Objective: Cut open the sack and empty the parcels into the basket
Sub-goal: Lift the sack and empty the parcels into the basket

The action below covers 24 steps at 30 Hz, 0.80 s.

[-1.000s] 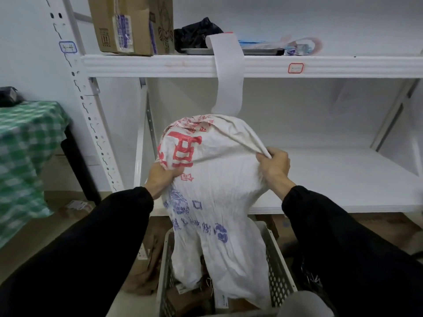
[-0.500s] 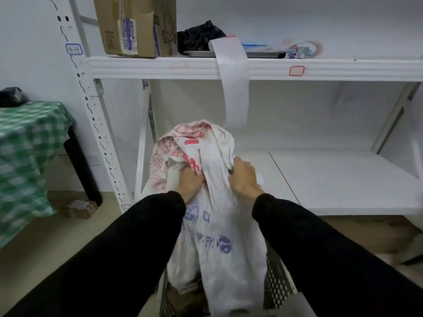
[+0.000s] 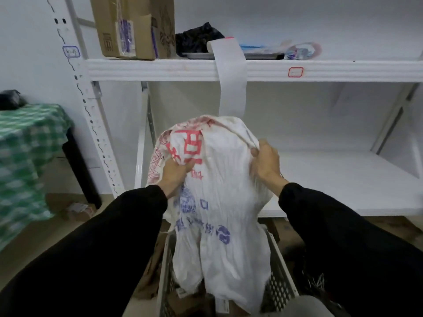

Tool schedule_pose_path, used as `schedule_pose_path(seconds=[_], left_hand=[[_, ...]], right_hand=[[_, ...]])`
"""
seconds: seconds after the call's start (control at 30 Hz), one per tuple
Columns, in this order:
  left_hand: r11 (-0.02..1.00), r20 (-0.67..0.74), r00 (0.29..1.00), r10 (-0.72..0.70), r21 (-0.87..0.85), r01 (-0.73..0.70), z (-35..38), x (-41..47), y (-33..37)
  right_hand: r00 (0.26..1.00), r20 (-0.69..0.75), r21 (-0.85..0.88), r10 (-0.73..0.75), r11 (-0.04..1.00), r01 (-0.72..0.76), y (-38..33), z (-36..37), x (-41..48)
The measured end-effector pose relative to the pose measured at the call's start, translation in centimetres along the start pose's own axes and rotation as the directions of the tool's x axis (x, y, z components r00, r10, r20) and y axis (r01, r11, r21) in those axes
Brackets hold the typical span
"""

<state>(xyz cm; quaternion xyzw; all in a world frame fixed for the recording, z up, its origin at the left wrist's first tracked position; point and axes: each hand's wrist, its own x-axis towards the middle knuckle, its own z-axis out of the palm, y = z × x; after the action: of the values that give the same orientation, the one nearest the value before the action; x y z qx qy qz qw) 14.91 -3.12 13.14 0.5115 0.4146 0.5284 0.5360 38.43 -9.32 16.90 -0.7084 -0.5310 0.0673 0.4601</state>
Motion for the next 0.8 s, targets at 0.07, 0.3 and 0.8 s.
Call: schedule_pose_path(seconds=[0.07, 0.3, 0.8], left_hand=[[1.0, 0.049, 0.999, 0.002, 0.012, -0.003, 1.7, 0.0, 0.1], [0.994, -0.012, 0.999, -0.04, -0.101, 0.039, 0.4, 0.6, -1.2], [0.982, 0.133, 0.99, 0.047, 0.175, -0.07, 0.0, -0.8, -1.1]], right_hand=[[0.999, 0.021, -0.038, -0.025, 0.999, 0.026, -0.9, 1.0, -0.5], [0.999, -0.015, -0.064, -0.04, 0.997, 0.039, 1.0, 0.1, 0.0], [0.995, 0.096, 0.063, 0.029, 0.997, -0.035, 2.0, 0.8, -1.0]])
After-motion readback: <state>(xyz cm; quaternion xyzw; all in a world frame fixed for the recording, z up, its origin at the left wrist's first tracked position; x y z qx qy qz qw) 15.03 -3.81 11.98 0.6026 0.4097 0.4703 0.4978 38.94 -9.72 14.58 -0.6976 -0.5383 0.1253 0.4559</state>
